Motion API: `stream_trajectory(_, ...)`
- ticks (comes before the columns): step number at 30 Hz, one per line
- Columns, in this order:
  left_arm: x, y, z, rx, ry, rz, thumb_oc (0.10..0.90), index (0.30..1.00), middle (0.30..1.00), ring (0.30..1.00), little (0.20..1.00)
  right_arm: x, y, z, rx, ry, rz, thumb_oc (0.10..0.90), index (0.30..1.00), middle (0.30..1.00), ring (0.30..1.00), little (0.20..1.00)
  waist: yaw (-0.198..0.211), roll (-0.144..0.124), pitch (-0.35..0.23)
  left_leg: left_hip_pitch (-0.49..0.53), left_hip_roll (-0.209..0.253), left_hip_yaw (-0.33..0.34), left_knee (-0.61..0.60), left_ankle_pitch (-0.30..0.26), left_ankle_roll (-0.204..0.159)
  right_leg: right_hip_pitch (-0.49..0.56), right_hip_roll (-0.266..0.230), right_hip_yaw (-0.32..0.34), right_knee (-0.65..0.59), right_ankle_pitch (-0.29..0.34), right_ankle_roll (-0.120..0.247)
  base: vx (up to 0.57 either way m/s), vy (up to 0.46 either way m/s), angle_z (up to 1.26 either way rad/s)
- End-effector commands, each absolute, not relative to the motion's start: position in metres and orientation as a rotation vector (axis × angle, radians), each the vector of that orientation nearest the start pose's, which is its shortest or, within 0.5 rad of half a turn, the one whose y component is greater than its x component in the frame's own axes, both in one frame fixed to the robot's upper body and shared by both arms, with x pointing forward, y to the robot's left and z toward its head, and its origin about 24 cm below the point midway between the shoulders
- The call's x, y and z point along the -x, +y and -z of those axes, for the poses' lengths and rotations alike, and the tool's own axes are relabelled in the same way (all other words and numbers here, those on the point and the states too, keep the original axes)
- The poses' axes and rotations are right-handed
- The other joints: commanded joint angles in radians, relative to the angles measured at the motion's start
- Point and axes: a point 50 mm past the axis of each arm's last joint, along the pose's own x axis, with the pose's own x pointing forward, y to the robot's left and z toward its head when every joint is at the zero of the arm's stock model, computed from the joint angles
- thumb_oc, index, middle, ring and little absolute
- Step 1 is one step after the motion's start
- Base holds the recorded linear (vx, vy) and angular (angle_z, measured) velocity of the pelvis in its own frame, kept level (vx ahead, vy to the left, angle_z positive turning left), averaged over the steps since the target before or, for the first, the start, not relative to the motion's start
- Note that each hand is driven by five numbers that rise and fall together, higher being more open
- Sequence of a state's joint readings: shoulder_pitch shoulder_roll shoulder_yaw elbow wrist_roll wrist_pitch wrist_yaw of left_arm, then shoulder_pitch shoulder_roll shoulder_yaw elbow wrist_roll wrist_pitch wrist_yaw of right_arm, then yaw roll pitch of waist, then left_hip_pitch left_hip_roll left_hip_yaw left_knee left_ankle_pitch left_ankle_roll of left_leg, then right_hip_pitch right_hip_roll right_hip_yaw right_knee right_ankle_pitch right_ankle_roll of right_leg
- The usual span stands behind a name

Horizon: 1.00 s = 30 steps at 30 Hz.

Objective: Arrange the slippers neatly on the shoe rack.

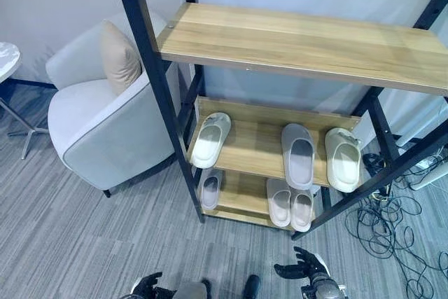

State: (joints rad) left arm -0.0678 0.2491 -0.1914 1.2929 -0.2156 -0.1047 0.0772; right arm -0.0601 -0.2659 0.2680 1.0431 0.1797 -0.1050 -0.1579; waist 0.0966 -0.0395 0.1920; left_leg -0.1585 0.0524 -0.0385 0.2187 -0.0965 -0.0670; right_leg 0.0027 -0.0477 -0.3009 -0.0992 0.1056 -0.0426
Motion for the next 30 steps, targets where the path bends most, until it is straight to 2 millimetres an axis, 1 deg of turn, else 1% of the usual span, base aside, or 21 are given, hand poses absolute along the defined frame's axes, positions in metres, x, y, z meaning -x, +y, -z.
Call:
stream_trajectory(1, -0.116, 0.219, 0.158, -0.189, 1.095, -0.112, 0.800, 0.900, 0.900, 0.900, 0.900, -0.173, -0.225, 0.120, 0.301, 0.771, 0.109, 0.800, 0.900, 0.900, 0.900, 0.900, 0.015, 0.022, -0.021, 0.038, -0.005, -0.038, -0.126, 0.097, 0.005, 0.030, -0.010, 0.049, 0.086, -0.154, 0.121, 0.10, 0.152, -0.10)
stream_trajectory(4, -0.118, 0.219, 0.157, -0.221, 1.082, -0.082, 0.800, 0.900, 0.900, 0.900, 0.900, -0.176, -0.218, 0.119, 0.307, 0.751, 0.062, 0.800, 0.900, 0.900, 0.900, 0.900, 0.012, 0.024, -0.040, 0.077, -0.022, -0.041, -0.175, 0.089, 0.019, 0.033, -0.020, 0.062, 0.101, -0.153, 0.128, 0.10, 0.151, -0.08)
stream_trajectory(7, -0.127, 0.220, 0.153, -0.269, 1.040, -0.047, 0.800, 0.900, 0.900, 0.900, 0.900, -0.182, -0.210, 0.114, 0.316, 0.713, 0.012, 0.800, 0.900, 0.900, 0.900, 0.900, 0.014, 0.026, -0.051, 0.109, -0.031, -0.033, -0.209, 0.087, 0.032, 0.036, -0.033, 0.069, 0.108, -0.151, 0.140, 0.06, 0.140, -0.04)
stream_trajectory(12, -0.152, 0.219, 0.139, -0.293, 0.903, -0.023, 0.800, 0.900, 0.900, 0.900, 0.900, -0.198, -0.194, 0.096, 0.320, 0.582, -0.088, 0.800, 0.900, 0.900, 0.900, 0.900, 0.024, 0.027, -0.062, 0.149, -0.036, -0.026, -0.265, 0.094, 0.044, 0.039, -0.043, 0.072, 0.093, -0.138, 0.157, 0.02, 0.089, 0.00)
stream_trajectory(17, -0.160, 0.216, 0.134, -0.294, 0.853, -0.009, 0.800, 0.900, 0.900, 0.900, 0.900, -0.212, -0.175, 0.077, 0.301, 0.462, -0.183, 0.800, 0.900, 0.900, 0.900, 0.900, 0.030, 0.029, -0.071, 0.165, -0.038, -0.023, -0.300, 0.103, 0.044, 0.044, -0.048, 0.071, 0.068, -0.126, 0.168, -0.01, 0.051, -0.01)
stream_trajectory(21, -0.154, 0.214, 0.138, -0.295, 0.882, -0.011, 0.800, 0.900, 0.900, 0.900, 0.900, -0.221, -0.163, 0.057, 0.270, 0.352, -0.238, 0.800, 0.900, 0.900, 0.900, 0.900, 0.027, 0.031, -0.076, 0.170, -0.038, -0.018, -0.306, 0.103, 0.040, 0.052, -0.050, 0.065, 0.054, -0.123, 0.173, 0.00, 0.019, 0.01)
stream_trajectory(23, -0.146, 0.213, 0.142, -0.296, 0.915, -0.011, 0.800, 0.900, 0.900, 0.900, 0.900, -0.224, -0.158, 0.045, 0.240, 0.288, -0.258, 0.800, 0.900, 0.900, 0.900, 0.900, 0.024, 0.033, -0.078, 0.174, -0.036, -0.017, -0.306, 0.102, 0.039, 0.057, -0.050, 0.065, 0.051, -0.123, 0.173, 0.00, 0.000, 0.00)
stream_trajectory(25, -0.133, 0.213, 0.149, -0.292, 0.970, -0.015, 0.800, 0.900, 0.900, 0.900, 0.900, -0.225, -0.152, 0.031, 0.200, 0.220, -0.277, 0.800, 0.900, 0.900, 0.900, 0.900, 0.019, 0.034, -0.080, 0.179, -0.035, -0.015, -0.306, 0.100, 0.038, 0.061, -0.049, 0.066, 0.048, -0.123, 0.173, 0.00, 0.000, 0.00)
stream_trajectory(27, -0.123, 0.212, 0.153, -0.280, 1.012, -0.024, 0.800, 0.900, 0.900, 0.900, 0.900, -0.227, -0.151, 0.020, 0.173, 0.168, -0.288, 0.800, 0.900, 0.900, 0.900, 0.900, 0.016, 0.035, -0.082, 0.185, -0.033, -0.011, -0.306, 0.097, 0.036, 0.066, -0.048, 0.067, 0.044, -0.122, 0.172, 0.00, 0.000, 0.00)
stream_trajectory(28, -0.123, 0.212, 0.153, -0.280, 1.012, -0.024, 0.800, 0.900, 0.900, 0.900, 0.900, -0.227, -0.151, 0.020, 0.173, 0.168, -0.288, 0.800, 0.900, 0.900, 0.900, 0.900, 0.016, 0.035, -0.081, 0.185, -0.033, -0.011, -0.306, 0.097, 0.036, 0.066, -0.048, 0.067, 0.044, -0.122, 0.172, 0.00, 0.000, 0.00)
stream_trajectory(29, -0.117, 0.212, 0.156, -0.275, 1.034, -0.030, 0.800, 0.900, 0.900, 0.900, 0.900, -0.227, -0.150, 0.015, 0.161, 0.148, -0.290, 0.800, 0.900, 0.900, 0.900, 0.900, 0.014, 0.036, -0.083, 0.187, -0.033, -0.009, -0.306, 0.096, 0.036, 0.069, -0.047, 0.067, 0.042, -0.121, 0.172, 0.00, 0.000, 0.00)
stream_trajectory(30, -0.106, 0.212, 0.159, -0.265, 1.075, -0.035, 0.800, 0.900, 0.900, 0.900, 0.900, -0.228, -0.148, 0.004, 0.139, 0.100, -0.303, 0.800, 0.900, 0.900, 0.900, 0.900, 0.012, 0.038, -0.085, 0.191, -0.030, -0.005, -0.306, 0.094, 0.034, 0.073, -0.047, 0.068, 0.039, -0.120, 0.172, 0.00, 0.000, 0.00)
